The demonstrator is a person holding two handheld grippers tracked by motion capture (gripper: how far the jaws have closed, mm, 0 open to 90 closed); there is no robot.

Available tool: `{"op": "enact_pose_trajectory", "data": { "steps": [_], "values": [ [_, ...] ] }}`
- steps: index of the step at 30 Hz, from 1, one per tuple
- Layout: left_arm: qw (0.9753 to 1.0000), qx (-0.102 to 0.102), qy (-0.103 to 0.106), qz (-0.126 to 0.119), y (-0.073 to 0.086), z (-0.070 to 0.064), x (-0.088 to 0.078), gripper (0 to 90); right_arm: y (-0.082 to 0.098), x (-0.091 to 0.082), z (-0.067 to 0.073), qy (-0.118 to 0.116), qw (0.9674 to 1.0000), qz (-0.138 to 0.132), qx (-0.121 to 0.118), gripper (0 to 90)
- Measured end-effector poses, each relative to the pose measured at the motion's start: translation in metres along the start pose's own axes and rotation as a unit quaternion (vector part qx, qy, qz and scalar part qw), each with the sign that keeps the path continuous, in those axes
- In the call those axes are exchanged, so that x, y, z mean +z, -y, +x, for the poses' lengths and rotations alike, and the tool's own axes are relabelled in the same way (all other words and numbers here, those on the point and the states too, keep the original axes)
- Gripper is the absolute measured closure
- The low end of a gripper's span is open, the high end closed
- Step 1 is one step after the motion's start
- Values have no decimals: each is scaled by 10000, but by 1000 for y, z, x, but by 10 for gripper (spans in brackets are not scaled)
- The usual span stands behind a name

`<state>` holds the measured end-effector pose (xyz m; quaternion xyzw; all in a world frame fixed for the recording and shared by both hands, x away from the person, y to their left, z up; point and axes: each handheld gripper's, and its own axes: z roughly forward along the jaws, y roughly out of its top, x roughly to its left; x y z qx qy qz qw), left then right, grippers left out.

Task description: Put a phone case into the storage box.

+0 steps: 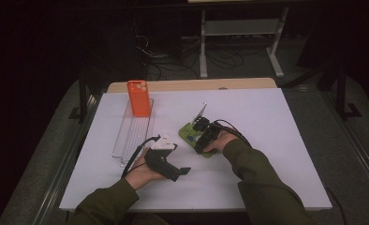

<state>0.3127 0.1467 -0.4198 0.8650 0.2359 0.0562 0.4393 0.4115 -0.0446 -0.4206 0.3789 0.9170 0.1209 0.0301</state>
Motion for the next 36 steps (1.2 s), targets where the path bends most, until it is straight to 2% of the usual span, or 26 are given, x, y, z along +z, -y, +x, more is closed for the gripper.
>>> {"op": "enact_pose_trajectory", "data": {
  "steps": [2,3,9,11,13,14,15,18,20,21,26,32,34,36],
  "values": [
    [10000,46,32,21,-1,2,-1,0,3,-5,-2,-21,10000,-44,-56,157],
    [10000,-13,39,21,-1,2,-1,0,6,-9,-5,-41,9999,-80,-125,156],
    [9998,206,52,56,-10,6,-6,0,25,-26,-20,-109,9979,-157,-619,156],
    [9994,272,155,168,-13,7,-7,0,32,-31,-26,-96,9970,-173,-743,156],
    [9984,451,145,296,-18,9,-7,0,37,-34,-30,-106,9967,-213,-778,156],
    [9981,494,150,340,-19,11,-7,0,40,-36,-33,-102,9960,-200,-869,156],
    [9980,486,180,365,-22,12,-7,0,41,-38,-33,-81,9958,-208,-891,156],
    [9978,525,189,347,-29,14,-7,0,48,-44,-35,-232,9933,-226,-1110,156],
    [9978,547,211,294,-33,14,-6,0,52,-48,-36,-258,9911,-279,-1274,156],
    [9972,619,206,352,-35,16,-7,0,55,-51,-36,-275,9887,-319,-1439,156],
    [9965,723,252,321,-44,17,-7,0,62,-62,-32,-507,9801,-361,-1884,156],
    [9939,972,423,318,-55,21,-6,0,65,-74,-26,-559,9702,-395,-2323,156],
    [9922,1073,513,368,-58,22,-6,0,65,-77,-24,-569,9683,-377,-2404,156],
    [9906,1165,590,402,-61,22,-5,0,64,-80,-22,-600,9649,-365,-2529,156]
  ]
}}
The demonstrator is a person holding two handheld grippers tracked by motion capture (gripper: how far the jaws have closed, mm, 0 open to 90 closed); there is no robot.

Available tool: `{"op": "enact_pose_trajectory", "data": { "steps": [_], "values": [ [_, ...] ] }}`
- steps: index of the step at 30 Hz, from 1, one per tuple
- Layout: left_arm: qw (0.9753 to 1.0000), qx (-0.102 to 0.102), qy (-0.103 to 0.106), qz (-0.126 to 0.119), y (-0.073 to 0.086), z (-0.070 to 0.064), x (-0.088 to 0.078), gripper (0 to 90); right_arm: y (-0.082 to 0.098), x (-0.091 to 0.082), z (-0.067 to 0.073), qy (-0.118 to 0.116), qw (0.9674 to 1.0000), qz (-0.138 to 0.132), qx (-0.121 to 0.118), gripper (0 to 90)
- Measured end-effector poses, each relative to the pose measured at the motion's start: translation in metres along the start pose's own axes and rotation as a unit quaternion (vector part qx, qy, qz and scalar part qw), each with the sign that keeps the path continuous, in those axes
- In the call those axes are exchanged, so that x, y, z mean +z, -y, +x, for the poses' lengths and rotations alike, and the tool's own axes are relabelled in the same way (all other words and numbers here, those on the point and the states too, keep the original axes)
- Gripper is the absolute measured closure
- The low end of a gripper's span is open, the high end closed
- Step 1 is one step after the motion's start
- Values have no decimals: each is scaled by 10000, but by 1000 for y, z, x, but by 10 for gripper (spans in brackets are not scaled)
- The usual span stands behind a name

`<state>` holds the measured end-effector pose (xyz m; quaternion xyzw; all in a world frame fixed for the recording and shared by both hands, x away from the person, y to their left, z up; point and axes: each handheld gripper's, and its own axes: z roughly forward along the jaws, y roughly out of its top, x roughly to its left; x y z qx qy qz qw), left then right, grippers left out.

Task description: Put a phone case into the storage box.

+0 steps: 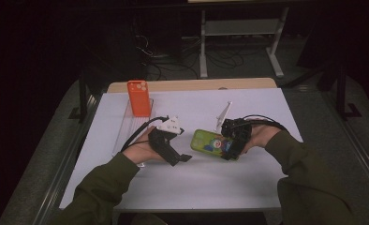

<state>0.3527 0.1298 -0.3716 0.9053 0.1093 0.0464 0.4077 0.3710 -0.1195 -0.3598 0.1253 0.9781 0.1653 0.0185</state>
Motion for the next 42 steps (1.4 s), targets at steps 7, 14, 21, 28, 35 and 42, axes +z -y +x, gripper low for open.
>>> {"op": "enact_pose_trajectory", "data": {
  "steps": [7,14,21,28,35,42],
  "values": [
    [9998,101,152,-48,-4,5,2,0,-9,1,7,-148,9993,72,-336,156],
    [9981,396,466,-29,-5,3,11,0,-20,4,15,-258,9972,106,-694,156],
    [9969,419,668,65,-4,-1,20,0,-29,4,20,-318,9954,98,-894,155],
    [9960,411,772,154,-3,0,22,83,-35,4,22,-306,9942,64,-1029,155],
    [9950,444,859,234,-1,-1,25,101,-37,5,23,-337,9936,59,-1079,155],
    [9933,506,992,296,-1,-1,25,132,-36,6,24,-434,9924,76,-1146,154]
  ]
}}
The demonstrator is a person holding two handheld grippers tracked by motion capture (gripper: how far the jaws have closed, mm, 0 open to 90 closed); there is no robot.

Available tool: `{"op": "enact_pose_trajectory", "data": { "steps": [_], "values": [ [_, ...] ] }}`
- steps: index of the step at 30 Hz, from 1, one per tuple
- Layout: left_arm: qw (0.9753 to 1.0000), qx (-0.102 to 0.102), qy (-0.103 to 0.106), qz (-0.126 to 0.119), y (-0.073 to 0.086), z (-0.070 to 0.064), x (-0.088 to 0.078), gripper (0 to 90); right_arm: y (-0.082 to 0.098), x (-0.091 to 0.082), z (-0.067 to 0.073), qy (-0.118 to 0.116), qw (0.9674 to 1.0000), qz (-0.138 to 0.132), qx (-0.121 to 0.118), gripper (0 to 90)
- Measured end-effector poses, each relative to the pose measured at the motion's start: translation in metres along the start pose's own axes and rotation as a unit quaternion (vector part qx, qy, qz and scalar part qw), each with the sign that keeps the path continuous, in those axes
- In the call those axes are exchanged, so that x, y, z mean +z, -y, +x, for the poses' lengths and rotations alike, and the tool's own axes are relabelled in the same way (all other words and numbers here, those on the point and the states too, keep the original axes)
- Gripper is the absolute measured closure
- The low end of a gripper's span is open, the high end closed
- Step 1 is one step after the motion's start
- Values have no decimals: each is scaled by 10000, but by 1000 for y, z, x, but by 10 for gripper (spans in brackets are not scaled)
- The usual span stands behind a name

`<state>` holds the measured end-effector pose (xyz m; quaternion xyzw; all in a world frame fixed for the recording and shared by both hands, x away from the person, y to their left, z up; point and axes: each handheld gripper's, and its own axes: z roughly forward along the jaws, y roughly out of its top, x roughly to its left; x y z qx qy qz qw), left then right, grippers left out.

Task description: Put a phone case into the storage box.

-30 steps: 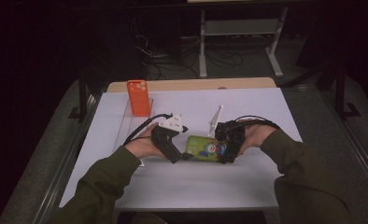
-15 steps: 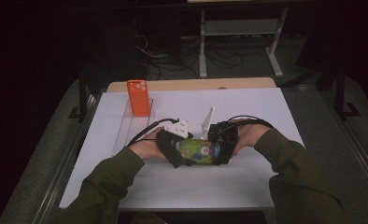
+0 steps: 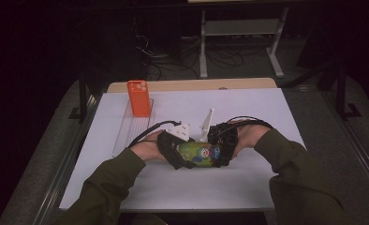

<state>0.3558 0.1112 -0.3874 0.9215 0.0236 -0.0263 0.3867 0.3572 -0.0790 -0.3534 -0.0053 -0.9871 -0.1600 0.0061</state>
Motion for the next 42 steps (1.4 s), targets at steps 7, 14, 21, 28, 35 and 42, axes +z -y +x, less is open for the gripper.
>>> {"op": "enact_pose_trajectory", "data": {
  "steps": [7,14,21,28,35,42],
  "values": [
    [10000,27,-11,45,-1,-3,-1,151,1,1,1,-54,10000,-4,-61,148],
    [9999,-102,-50,82,1,-3,-4,154,1,3,-3,-166,9995,-146,213,78],
    [9995,-214,-232,71,6,0,-10,153,16,1,-5,109,9969,-490,612,0],
    [9963,-624,-583,34,11,0,-10,152,41,-8,-6,467,9853,-1144,1178,0],
    [9898,-1067,-941,122,13,-3,-8,152,64,-5,-2,804,9661,-1555,1896,0],
    [9797,-1427,-1401,152,17,2,-13,152,78,0,5,979,9338,-1994,2806,0]
  ]
}}
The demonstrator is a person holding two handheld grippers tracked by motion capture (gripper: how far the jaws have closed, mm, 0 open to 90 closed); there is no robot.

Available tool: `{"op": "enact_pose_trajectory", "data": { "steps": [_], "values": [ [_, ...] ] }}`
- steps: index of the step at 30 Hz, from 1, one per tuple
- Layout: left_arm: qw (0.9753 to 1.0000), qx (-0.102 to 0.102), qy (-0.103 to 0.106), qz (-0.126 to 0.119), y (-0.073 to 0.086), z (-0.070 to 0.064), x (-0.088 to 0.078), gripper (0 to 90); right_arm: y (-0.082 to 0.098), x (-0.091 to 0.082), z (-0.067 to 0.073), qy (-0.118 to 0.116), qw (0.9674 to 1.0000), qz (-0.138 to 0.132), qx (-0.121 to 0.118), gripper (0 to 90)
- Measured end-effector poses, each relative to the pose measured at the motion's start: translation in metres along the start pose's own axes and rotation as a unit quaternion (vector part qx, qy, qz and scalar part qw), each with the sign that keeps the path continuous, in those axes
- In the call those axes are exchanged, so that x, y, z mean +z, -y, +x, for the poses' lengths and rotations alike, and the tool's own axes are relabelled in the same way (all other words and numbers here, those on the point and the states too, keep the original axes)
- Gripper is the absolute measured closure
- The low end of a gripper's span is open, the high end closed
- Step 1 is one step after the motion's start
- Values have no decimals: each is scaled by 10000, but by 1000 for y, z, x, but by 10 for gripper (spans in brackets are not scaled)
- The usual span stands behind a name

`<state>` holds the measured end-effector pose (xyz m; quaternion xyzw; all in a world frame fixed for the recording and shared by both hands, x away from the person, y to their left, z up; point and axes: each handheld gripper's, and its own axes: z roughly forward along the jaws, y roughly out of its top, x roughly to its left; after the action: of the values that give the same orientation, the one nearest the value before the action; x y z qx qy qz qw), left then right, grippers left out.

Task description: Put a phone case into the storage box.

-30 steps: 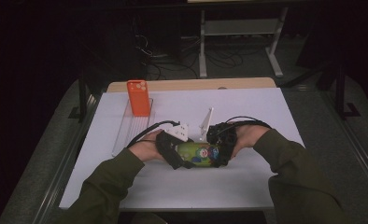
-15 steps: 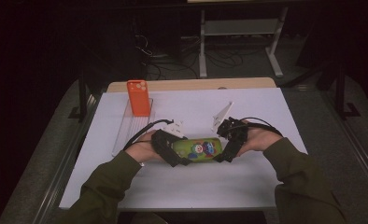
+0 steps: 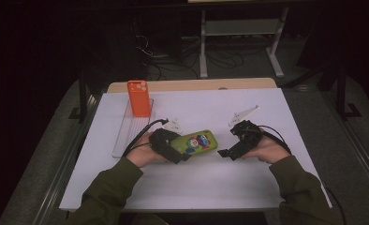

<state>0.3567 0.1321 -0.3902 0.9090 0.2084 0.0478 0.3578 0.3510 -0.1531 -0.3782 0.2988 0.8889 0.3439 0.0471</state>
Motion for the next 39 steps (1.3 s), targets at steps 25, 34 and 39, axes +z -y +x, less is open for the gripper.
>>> {"op": "enact_pose_trajectory", "data": {
  "steps": [25,34,39],
  "values": [
    [9980,-511,-329,-180,4,16,-13,153,18,26,19,1550,9857,-598,-268,0],
    [9981,-506,-325,-140,3,17,-12,153,17,27,30,1924,9744,-724,-906,0],
    [9982,-489,-326,-131,2,17,-11,153,14,30,40,2221,9609,-732,-1485,0]
  ]
}}
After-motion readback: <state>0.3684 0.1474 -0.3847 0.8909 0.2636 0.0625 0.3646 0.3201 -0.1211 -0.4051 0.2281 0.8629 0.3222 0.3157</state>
